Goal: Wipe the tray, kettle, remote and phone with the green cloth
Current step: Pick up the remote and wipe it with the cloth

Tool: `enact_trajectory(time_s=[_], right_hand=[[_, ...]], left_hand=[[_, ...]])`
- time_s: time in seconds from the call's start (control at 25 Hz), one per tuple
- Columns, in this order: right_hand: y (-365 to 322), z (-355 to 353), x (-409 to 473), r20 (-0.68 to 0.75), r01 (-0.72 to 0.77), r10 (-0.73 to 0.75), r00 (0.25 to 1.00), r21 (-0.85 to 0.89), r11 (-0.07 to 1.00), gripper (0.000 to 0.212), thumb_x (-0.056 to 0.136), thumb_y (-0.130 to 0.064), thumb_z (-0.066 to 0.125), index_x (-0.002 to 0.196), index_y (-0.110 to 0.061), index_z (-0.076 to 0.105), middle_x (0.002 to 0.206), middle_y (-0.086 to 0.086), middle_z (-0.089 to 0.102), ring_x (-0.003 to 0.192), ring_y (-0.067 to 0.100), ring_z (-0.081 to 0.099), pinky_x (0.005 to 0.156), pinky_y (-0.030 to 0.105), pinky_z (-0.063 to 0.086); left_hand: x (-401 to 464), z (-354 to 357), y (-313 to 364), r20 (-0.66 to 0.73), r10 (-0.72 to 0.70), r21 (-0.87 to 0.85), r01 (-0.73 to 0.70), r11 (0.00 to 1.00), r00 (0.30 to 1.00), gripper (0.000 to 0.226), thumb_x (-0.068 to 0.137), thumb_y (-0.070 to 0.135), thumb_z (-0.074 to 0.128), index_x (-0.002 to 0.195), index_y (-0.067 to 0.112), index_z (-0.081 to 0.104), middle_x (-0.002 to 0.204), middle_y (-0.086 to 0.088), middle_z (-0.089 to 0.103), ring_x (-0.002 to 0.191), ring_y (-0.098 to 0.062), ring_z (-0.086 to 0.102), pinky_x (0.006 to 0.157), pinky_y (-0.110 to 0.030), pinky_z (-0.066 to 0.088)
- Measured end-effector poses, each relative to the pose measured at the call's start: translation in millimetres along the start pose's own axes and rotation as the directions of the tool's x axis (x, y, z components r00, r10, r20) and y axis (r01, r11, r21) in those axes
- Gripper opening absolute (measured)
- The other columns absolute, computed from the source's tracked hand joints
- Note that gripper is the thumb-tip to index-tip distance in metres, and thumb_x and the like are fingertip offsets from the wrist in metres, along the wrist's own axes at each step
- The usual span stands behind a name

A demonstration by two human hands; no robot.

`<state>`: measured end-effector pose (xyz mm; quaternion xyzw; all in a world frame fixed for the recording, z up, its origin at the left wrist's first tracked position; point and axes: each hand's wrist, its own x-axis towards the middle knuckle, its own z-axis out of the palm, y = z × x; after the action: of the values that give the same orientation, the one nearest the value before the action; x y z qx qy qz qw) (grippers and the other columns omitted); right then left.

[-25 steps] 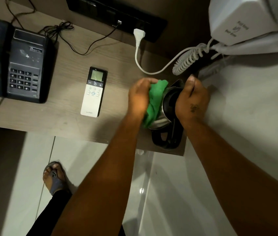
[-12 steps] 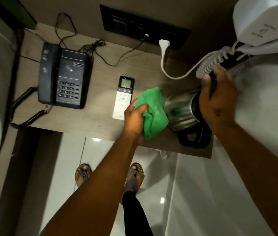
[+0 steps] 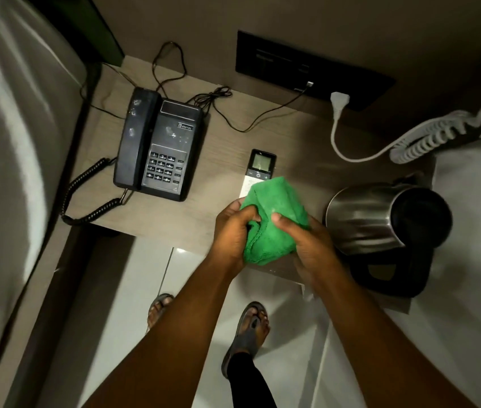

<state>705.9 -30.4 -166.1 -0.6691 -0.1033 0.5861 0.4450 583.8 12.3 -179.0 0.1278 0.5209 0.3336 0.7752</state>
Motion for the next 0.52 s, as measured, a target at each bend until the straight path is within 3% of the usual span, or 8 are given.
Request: enact_trajectory(time_s=[0.08,0.12,0.2,0.24,0.28,0.36,0.44,0.52], right_hand=[[-12.6,-3.9,12.8,-0.110,0.041,-0.051,0.993,-0.087,0.995,0.041,0.066,-0.015,0.083,0.103,-0.014,0.066,0.098,0.010,0.074,0.091,0.030,0.071,0.078,0.043,0.056],[-24.5,-5.5,19.9,-0.171,0.079,-0.103,0.980,-0.138,0.987,0.040,0.069,-0.007,0.080,0.105,-0.013,0.061,0.101,0.011,0.072,0.091,0.029,0.070,0.076,0.041,0.057],[-52.1,-3.7,35.4,-0.247,0.204,-0.315,0.916,-0.389,0.898,0.042,0.076,-0.002,0.072,0.111,-0.017,0.054,0.108,0.008,0.066,0.090,0.021,0.066,0.074,0.033,0.056],[-62.9,-0.1,43.1,-0.213,0.280,-0.465,0.859,-0.566,0.776,0.042,0.079,-0.004,0.068,0.116,-0.017,0.051,0.108,0.004,0.064,0.091,0.018,0.064,0.073,0.028,0.054],[-71.2,5.7,50.3,-0.135,0.341,-0.597,0.791,-0.713,0.613,0.043,0.081,-0.006,0.065,0.119,-0.016,0.049,0.107,0.004,0.062,0.091,0.018,0.063,0.072,0.027,0.052],[-79.0,19.8,68.6,0.019,0.346,-0.689,0.724,-0.875,0.339,0.046,0.081,-0.008,0.064,0.120,-0.017,0.043,0.105,0.013,0.065,0.090,0.029,0.065,0.073,0.032,0.050],[-76.6,36.2,86.1,0.148,0.294,-0.604,0.783,-0.944,0.150,0.046,0.082,-0.008,0.065,0.118,-0.018,0.039,0.103,0.019,0.067,0.090,0.038,0.065,0.072,0.038,0.050],[-66.9,47.7,98.8,0.283,0.313,-0.487,0.826,-0.950,-0.022,0.047,0.083,-0.005,0.062,0.123,-0.019,0.042,0.111,0.017,0.064,0.103,0.037,0.060,0.078,0.040,0.049]], left_hand=[[4.3,-5.7,-5.2,-0.072,0.120,0.208,-0.103,0.973,0.990,0.030,0.078,0.008,0.065,0.107,0.006,0.072,0.101,-0.015,0.074,0.095,-0.031,0.069,0.083,-0.042,0.059],[6.9,-8.4,-10.2,-0.114,0.241,0.396,-0.179,0.901,0.964,0.028,0.085,0.011,0.068,0.113,0.005,0.070,0.106,-0.013,0.071,0.099,-0.029,0.068,0.089,-0.042,0.059],[12.1,-17.0,-22.4,-0.072,0.509,0.762,-0.282,0.583,0.858,0.041,0.088,0.024,0.074,0.122,0.005,0.063,0.116,-0.012,0.061,0.108,-0.026,0.060,0.095,-0.037,0.053],[15.0,-21.3,-27.0,-0.015,0.582,0.857,-0.290,0.426,0.813,0.052,0.084,0.032,0.077,0.125,0.006,0.058,0.120,-0.012,0.057,0.112,-0.025,0.053,0.098,-0.033,0.048],[19.0,-25.2,-30.7,0.015,0.599,0.904,-0.266,0.335,0.801,0.063,0.080,0.038,0.079,0.128,0.007,0.054,0.124,-0.012,0.054,0.115,-0.025,0.048,0.099,-0.030,0.041],[28.6,-29.4,-35.7,-0.006,0.563,0.933,-0.198,0.300,0.826,0.077,0.074,0.044,0.082,0.133,0.009,0.048,0.129,-0.011,0.051,0.118,-0.024,0.041,0.100,-0.030,0.037],[34.9,-29.5,-39.0,-0.020,0.545,0.931,-0.184,0.316,0.838,0.078,0.072,0.040,0.083,0.134,0.008,0.048,0.130,-0.011,0.050,0.118,-0.025,0.040,0.102,-0.035,0.039],[37.0,-27.2,-42.9,-0.016,0.549,0.926,-0.194,0.322,0.835,0.073,0.074,0.035,0.081,0.133,0.008,0.049,0.129,-0.013,0.050,0.118,-0.026,0.041,0.101,-0.040,0.043]])
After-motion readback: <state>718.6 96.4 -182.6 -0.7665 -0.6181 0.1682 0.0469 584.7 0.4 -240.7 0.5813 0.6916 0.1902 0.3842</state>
